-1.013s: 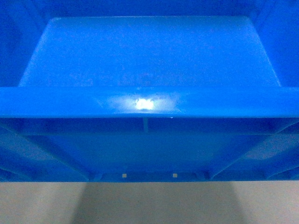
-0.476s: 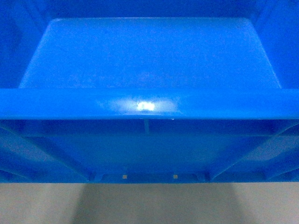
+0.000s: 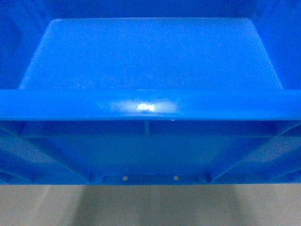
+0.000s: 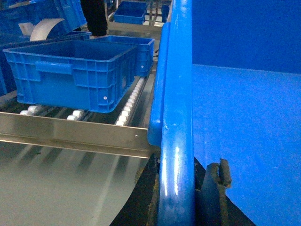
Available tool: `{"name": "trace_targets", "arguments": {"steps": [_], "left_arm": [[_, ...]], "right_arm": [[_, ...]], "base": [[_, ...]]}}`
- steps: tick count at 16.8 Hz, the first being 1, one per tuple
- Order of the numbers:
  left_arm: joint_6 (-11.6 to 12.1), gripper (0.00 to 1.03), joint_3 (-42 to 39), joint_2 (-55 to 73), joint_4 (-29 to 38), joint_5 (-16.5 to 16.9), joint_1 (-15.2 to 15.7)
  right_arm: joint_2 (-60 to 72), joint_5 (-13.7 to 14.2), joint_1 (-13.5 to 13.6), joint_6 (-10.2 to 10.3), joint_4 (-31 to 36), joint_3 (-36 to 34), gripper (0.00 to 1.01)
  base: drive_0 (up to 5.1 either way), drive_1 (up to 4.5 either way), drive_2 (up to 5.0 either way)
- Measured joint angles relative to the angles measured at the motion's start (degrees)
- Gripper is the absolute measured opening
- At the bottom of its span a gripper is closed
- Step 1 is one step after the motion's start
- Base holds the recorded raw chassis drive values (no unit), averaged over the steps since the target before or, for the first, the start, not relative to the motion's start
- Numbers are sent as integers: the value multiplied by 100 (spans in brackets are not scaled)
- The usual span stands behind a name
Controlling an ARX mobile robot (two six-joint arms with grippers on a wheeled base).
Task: Place box next to blue box on left shelf
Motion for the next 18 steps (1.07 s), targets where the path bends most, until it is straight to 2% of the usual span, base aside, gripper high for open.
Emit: {"name": "trace_targets", "arguments": {"steps": [18], "left_arm": [[2,10,0,11,0,-9,2]], "right_arm": [[7,-4,0,-2,2,0,10]], "base": [[4,407,-399]]}}
